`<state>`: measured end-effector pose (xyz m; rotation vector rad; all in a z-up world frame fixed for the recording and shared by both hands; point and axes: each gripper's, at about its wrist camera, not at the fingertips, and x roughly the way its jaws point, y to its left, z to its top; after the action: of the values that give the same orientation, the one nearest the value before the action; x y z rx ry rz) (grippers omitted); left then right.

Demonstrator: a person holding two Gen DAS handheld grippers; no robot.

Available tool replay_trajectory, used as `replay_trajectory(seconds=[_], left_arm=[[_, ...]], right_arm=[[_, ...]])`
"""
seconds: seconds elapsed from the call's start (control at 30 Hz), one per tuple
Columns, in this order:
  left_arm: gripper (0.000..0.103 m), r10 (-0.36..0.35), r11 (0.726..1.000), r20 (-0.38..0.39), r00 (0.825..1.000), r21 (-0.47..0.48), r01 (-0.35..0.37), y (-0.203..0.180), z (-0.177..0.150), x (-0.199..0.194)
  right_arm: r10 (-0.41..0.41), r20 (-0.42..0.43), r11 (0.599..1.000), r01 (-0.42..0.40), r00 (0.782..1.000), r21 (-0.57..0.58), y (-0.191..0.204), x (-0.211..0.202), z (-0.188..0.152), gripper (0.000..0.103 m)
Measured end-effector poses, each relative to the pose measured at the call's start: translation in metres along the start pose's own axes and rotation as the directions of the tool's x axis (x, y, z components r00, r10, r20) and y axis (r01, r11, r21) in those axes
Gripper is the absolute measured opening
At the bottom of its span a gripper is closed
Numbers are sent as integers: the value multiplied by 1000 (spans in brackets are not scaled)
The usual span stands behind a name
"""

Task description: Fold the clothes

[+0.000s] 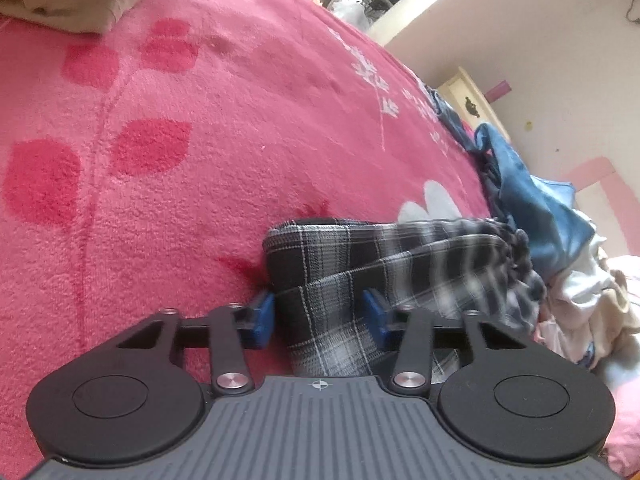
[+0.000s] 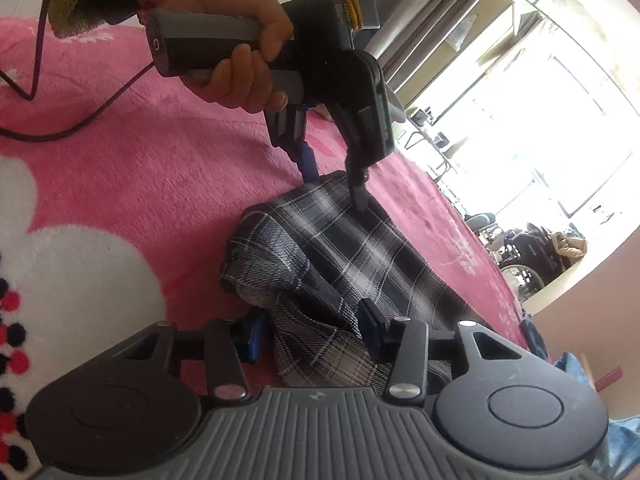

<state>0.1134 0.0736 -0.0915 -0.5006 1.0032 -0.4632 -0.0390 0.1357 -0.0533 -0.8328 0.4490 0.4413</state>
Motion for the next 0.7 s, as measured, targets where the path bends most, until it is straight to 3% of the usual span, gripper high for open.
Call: replay_trajectory(seconds=[0.07,0.13,0.43,0.7], left_arm=[[14,17,1000,14,1000,3,-17,0,0,1],[8,29,999,36,999,21,-29,-4,0,-1],[4,41,996,126,991,69,-50,-15,-1,-34],[3,109,993,157,982,27,-114,5,-3,-86]], right_arm=[[-5,-3,1000,5,1000,-18,3,0,1,28],[-3,-9,999,2,1000,-32,5,0,2,18],[62,-8,998,-62,998,-32,6,-14,14,14],[163,86,987,-163,983,-2,11,-34,47,13]])
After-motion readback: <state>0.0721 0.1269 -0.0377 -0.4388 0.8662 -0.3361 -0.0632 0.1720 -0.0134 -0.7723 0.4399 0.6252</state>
